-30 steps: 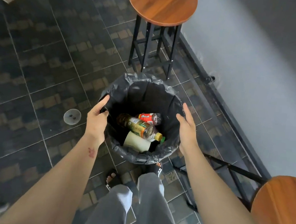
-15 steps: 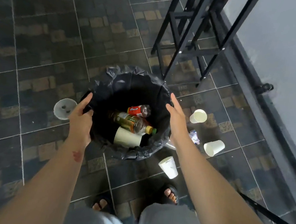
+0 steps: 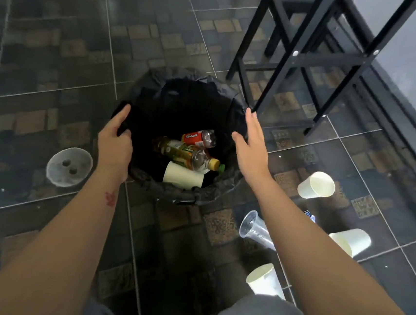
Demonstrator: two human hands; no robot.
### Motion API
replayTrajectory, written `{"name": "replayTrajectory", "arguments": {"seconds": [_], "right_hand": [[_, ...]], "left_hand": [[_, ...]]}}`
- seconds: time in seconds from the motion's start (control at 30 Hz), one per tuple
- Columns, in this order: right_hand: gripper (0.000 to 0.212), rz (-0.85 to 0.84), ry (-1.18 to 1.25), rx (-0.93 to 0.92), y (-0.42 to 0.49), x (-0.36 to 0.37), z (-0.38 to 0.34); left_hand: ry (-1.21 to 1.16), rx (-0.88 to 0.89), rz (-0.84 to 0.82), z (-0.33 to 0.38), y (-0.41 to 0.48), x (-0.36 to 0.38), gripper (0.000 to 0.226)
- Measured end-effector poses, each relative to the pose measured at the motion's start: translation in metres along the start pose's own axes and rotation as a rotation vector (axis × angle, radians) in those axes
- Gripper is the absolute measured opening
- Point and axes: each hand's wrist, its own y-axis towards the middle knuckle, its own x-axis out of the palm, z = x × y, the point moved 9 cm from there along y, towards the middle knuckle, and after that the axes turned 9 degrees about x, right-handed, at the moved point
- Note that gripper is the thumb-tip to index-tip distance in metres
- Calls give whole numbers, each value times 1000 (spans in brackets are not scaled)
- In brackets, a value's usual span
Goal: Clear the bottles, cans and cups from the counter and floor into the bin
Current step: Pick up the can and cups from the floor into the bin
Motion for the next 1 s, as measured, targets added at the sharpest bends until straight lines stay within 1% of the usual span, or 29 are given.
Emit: {"name": "replayTrajectory", "arguments": {"seconds": [0.07,0.13,0.23,0.3,0.37,0.43,0.53,0.63,0.73,0.83,0.87,0.93,1.0], "right_hand": [[60,20,-114,-40,-1,1,0],[60,21,-263,-39,-2,1,-1],[61,13,-431,-30,-2,-1,-5],[62,-5,-487,-28,-1,-1,-6],[63,-15,-515,-41,-4,-4,-5],[62,-5,-490,-81,-13,-10,-3],[62,11,-418,-109,-35,-27,6],[64,34,-468,-71,-59,-53,33],[67,48,-537,-7,-88,-77,69],[67,83,-563,108,-120,-95,109],[67,92,-560,146,-130,-98,123],[70,83,-576,197,-150,-99,151],[71,62,-631,198,-167,-94,176]], "left_hand": [[138,77,-21,3,4,0,54],[311,138,-44,8,3,1,51],[569,188,-98,19,-1,5,51],[751,237,-126,29,-6,8,50],[972,344,-123,44,-17,14,50],[1072,465,-140,56,-32,26,50],[1103,639,-254,69,-65,58,53],[1057,750,-358,79,-104,98,53],[976,851,-484,85,-151,143,54],[881,980,-661,82,-205,188,54],[859,996,-718,77,-220,200,55],[864,971,-826,55,-242,221,57],[946,912,-940,21,-253,236,63]]}}
